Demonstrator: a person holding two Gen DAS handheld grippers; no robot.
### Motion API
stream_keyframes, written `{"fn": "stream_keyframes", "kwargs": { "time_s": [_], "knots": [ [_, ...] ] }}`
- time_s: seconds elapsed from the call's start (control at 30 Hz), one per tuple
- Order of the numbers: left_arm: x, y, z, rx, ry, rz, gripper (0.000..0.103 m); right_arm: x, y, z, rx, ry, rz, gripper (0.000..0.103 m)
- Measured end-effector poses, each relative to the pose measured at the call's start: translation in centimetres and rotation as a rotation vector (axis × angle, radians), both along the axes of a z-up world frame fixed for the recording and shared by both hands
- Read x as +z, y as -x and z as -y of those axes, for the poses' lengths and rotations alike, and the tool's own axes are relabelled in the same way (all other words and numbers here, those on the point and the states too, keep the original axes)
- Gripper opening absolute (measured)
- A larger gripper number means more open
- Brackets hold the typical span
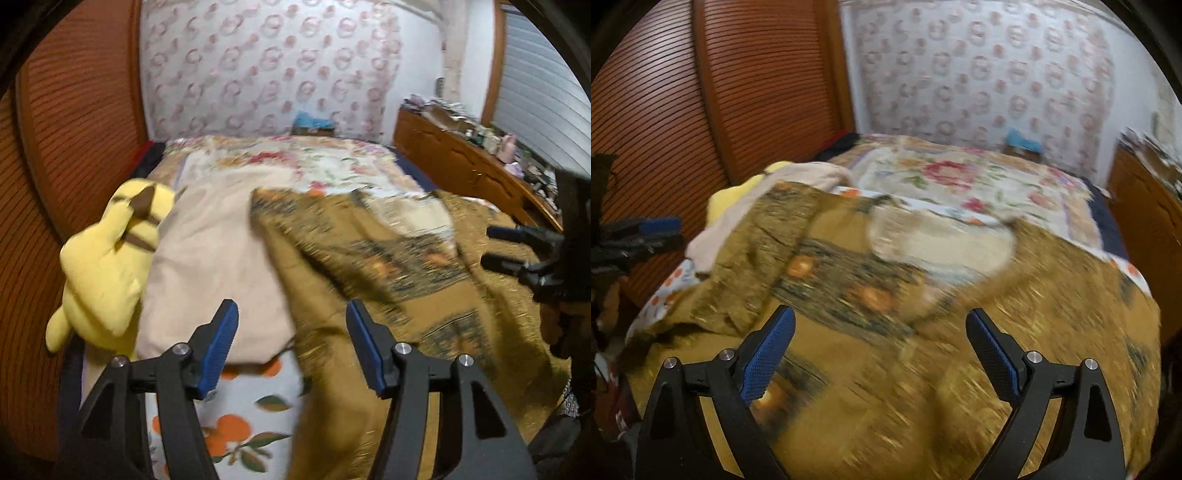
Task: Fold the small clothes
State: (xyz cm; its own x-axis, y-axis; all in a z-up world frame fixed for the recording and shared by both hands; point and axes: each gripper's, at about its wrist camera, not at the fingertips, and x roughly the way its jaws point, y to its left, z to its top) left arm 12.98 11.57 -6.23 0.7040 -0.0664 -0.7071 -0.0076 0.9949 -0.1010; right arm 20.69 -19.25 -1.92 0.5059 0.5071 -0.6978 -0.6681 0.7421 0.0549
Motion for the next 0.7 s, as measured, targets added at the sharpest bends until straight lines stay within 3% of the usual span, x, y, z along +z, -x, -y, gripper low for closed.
{"fn": "stream_keyframes", "kwargs": {
  "time_s": [0.27, 0.47, 0.6, 0.7],
  "knots": [
    [-3.8, 0.1, -1.6, 0.051, -0.005, -0.085, 0.06, -1.0, -1.8, -9.6, 0.199, 0.0, -0.051, 0.07],
    [-6.0, -0.2, -1.5, 0.061, 0.016, -0.129, 0.06, -2.9, -2.1, -15.1, 0.292, 0.065, -0.054, 0.07],
    [-6.2, 0.1, -0.8, 0.058, -0.047, -0.105, 0.06, -4.1, -2.7, -16.4, 0.301, 0.104, -0.057, 0.07],
    [-6.2, -0.1, -1.0, 0.058, -0.041, -0.103, 0.06, -5.0, -3.4, -16.6, 0.29, 0.128, -0.066, 0.07]
  ]
}}
